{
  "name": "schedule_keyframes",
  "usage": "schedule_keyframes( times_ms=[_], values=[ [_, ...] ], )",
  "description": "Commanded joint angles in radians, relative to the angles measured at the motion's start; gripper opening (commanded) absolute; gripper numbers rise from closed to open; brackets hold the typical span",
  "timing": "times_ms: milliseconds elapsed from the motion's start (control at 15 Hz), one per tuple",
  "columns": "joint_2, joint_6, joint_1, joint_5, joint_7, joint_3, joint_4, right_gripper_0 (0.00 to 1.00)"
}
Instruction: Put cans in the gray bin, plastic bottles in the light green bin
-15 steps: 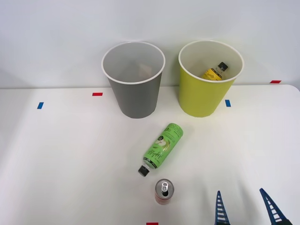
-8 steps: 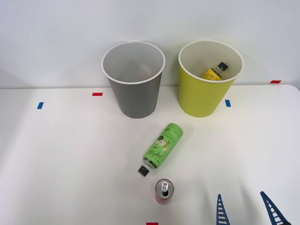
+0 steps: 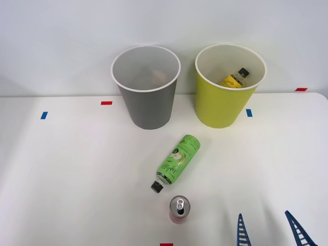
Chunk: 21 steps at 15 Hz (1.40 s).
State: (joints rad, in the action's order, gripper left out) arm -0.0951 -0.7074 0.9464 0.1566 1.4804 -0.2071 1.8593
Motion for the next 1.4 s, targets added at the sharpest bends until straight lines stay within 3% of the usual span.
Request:
schedule_keyframes(
  times_ms=[67, 1400],
  values=[
    [0.0, 0.0, 0.0, 0.0, 0.0, 0.0, 0.0, 1.0],
    [0.0, 0.0, 0.0, 0.0, 0.0, 0.0, 0.0, 1.0]
  ],
)
